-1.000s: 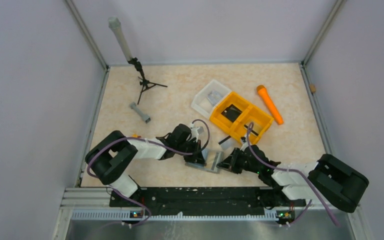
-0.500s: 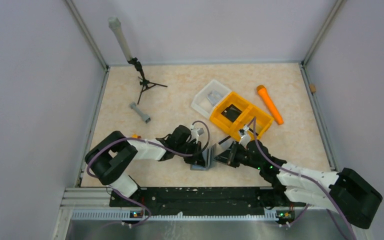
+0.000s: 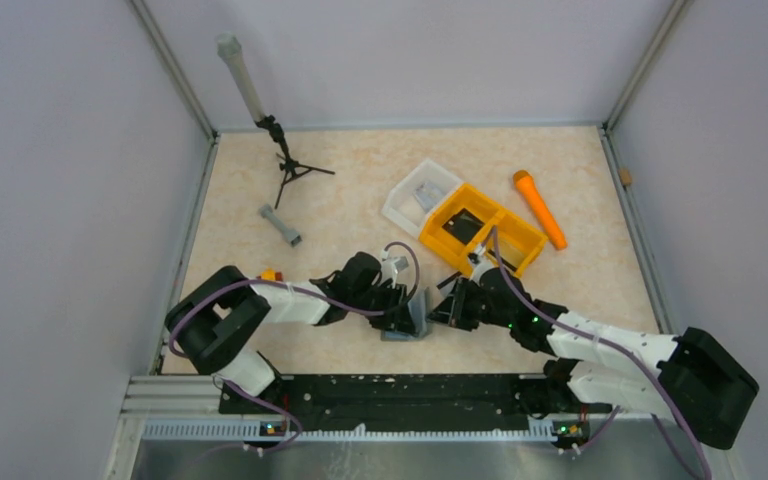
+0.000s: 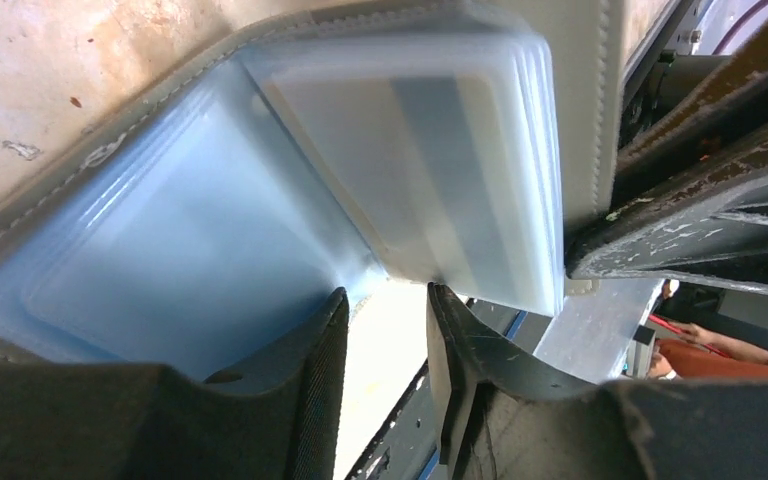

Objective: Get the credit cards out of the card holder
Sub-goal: Remove the credit card from the card holder.

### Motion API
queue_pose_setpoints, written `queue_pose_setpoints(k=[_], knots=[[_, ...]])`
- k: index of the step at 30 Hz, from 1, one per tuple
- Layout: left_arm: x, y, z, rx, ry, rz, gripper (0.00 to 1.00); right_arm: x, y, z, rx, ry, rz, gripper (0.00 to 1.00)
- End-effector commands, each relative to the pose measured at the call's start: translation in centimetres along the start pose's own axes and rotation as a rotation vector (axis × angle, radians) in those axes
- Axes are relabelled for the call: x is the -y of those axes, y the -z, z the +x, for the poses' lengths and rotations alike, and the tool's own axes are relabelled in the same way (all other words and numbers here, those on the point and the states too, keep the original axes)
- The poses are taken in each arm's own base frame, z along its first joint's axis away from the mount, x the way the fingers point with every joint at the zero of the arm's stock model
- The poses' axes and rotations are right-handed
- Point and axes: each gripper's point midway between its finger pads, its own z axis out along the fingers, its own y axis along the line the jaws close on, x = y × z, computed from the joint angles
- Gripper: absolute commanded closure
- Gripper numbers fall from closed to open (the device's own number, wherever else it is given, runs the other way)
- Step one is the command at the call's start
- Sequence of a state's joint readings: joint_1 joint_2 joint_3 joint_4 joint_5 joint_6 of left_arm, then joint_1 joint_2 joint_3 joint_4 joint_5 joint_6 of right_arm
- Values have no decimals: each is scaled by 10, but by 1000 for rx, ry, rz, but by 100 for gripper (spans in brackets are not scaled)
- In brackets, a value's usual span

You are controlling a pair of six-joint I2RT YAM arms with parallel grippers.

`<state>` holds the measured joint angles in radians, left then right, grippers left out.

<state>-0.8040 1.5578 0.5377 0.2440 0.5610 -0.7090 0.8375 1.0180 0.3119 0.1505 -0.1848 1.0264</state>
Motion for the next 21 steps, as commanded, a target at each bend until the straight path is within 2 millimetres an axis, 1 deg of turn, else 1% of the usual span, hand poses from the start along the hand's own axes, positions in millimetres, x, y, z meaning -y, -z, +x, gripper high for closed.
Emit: queue_pose_setpoints(k=[1,3,5,7,9,12,15,17,21], knots=[[-26,3,13,-24,13,-118,60,-16,-2,-6,7,32,-45,78],[-30,2,16,-36,17,-130,66,-20,-1,-7,22,23,-79,71],[-33,1,20,-48,21,-136,75,-23,-1,-8,29,21,-101,64],[-37,0,23,-57,25,-142,82,-24,-4,-8,24,24,-99,62],[-37,-1,24,-63,27,-139,84,-23,-7,-6,7,27,-93,59],[-39,-2,25,-67,30,-143,86,-20,-13,-2,-19,23,-84,59],[-39,-3,27,-73,30,-145,87,-18,-17,0,-33,21,-78,61],[-40,-3,27,-73,28,-145,88,-17,-18,1,-37,21,-77,64],[-40,-3,29,-80,29,-146,89,-26,-15,-3,-13,12,-124,67]])
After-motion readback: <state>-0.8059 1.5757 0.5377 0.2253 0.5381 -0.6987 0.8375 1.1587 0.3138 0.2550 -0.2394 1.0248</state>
